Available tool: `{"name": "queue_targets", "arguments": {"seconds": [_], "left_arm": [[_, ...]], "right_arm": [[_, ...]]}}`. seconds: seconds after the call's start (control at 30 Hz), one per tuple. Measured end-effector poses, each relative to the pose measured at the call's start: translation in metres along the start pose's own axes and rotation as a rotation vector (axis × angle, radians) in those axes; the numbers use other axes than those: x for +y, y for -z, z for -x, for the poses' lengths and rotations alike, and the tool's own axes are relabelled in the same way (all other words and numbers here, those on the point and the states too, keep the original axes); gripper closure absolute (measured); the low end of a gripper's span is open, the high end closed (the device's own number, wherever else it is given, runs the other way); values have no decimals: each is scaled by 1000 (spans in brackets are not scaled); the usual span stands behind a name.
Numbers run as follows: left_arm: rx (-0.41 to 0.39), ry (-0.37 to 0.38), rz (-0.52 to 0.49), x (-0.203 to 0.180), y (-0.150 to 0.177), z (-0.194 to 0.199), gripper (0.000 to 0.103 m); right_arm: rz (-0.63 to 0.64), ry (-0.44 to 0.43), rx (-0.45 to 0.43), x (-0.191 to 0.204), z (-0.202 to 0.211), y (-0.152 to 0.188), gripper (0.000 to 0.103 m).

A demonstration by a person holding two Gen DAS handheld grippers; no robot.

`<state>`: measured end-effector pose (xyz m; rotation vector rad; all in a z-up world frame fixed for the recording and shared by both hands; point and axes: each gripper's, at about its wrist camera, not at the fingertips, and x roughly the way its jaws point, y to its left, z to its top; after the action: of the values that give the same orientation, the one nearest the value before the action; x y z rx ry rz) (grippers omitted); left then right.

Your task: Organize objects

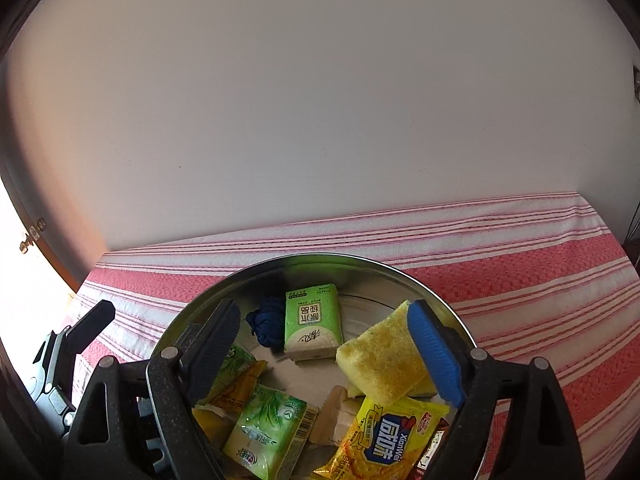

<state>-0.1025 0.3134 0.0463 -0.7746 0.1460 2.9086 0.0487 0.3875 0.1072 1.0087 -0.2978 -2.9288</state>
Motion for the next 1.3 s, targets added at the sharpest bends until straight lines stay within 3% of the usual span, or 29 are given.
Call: {"name": "queue_targets", "arguments": {"seconds": [0.13,0.53,0.73,0.93,1.1,1.3], "left_arm": [[-73,-29,15,9,17,16,1],[-175,-47,25,22,41,32,1],[-204,-47,-7,14,52,35,1],[-252,-23,-30,12,57,47,1],[-250,2,-46,16,60,54,1],[-234,25,59,39,60,56,1]], "right_arm": [[-15,78,-83,-1,19,12,15],[-11,225,-290,24,59,47,9],[90,319,-373,40,55,60,8],[106,300,-507,50,67,75,3],[114,328,-562,55,73,83,0],[104,417,-610,51,84,91,1]]}}
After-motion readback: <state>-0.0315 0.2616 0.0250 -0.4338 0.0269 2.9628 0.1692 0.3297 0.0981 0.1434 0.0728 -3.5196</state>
